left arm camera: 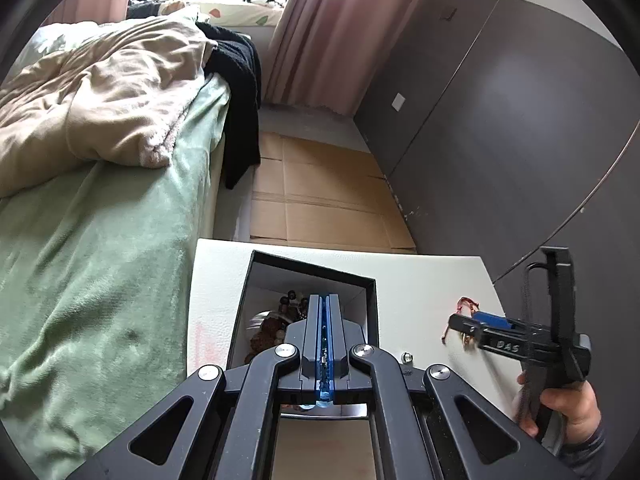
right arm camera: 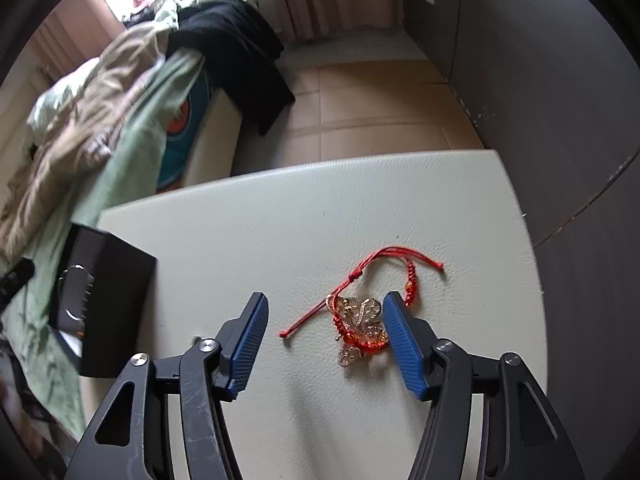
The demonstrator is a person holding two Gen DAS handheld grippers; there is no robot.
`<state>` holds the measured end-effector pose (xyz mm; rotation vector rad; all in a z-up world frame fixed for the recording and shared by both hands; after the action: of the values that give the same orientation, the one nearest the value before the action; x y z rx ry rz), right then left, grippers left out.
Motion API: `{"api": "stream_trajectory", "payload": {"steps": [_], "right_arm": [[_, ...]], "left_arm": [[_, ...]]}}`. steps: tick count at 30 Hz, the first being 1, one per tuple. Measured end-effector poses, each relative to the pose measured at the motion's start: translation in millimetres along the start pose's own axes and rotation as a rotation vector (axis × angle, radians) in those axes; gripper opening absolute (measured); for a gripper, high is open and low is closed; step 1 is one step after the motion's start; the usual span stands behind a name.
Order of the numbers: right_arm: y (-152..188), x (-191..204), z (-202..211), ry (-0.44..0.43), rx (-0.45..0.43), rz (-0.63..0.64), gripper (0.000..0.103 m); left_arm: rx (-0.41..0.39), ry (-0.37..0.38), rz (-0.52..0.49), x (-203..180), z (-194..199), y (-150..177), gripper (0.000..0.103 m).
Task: Organize jewelry
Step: 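Carry the ring over the black box with the left gripper while the right grasps the red-string bracelet, then open the left gripper to drop the ring in the box while the right regrasps the red string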
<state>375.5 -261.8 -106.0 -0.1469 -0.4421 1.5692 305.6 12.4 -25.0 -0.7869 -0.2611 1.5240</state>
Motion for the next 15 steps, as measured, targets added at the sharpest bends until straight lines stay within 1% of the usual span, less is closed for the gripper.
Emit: {"api": "stream_trajectory", "payload": {"steps": [1,2,3,4,6,11,13,15], "right_arm": [[0.2,-1.4,-2.2,0.012,0.004,-0.001,0.045],[-1.3,-2.8,-1.1,0.021,-0.007,0.002,0.03],[-0.8,-5.7,-0.1,0.012,-0.001,-0.009,0.021],[-1.1,-8.7,1.8,-0.02,0.003,-0.028,0.009],[0.7,-14.3,8.5,-0.062,-0.01,-0.051,0.009],[3.1,-21.3,25.5,-0.097,-0.054,-0.072,0.008],[2.0,-23.2,28.8,-0.092,-0.068,-0.08,0.008],[-0.5,-24.2,28.3,-0.094,-0.06,-0.099,0.009]], "left_arm": [[0.005,-0.002,0.002,0.2,-1.5,0.4,0.001],[0.009,-0.005,0.002,0.2,-2.5,0.7,0.001],[0.011,-0.007,0.002,0.6,-3.3,0.7,0.001],[0.012,-0.009,0.003,1.0,-3.6,0.7,0.001],[0.02,-0.009,0.009,2.1,-4.7,0.5,0.001],[0.042,0.0,0.033,5.6,-7.9,1.2,0.001],[0.045,0.01,0.047,6.7,-8.7,1.1,0.001],[0.05,0.013,0.057,7.8,-10.4,0.3,0.001]]}}
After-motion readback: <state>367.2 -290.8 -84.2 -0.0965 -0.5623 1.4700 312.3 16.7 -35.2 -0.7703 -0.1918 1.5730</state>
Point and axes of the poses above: each gripper's, at about its wrist camera, not at the fingertips, and z roughly against the way its jaws point, x to its left, y to its underside, the point moved 1 cm from there along -z, roughly the way its jaws point, and after that the axes turned 4 degrees about -z, right-handed, at the moved point
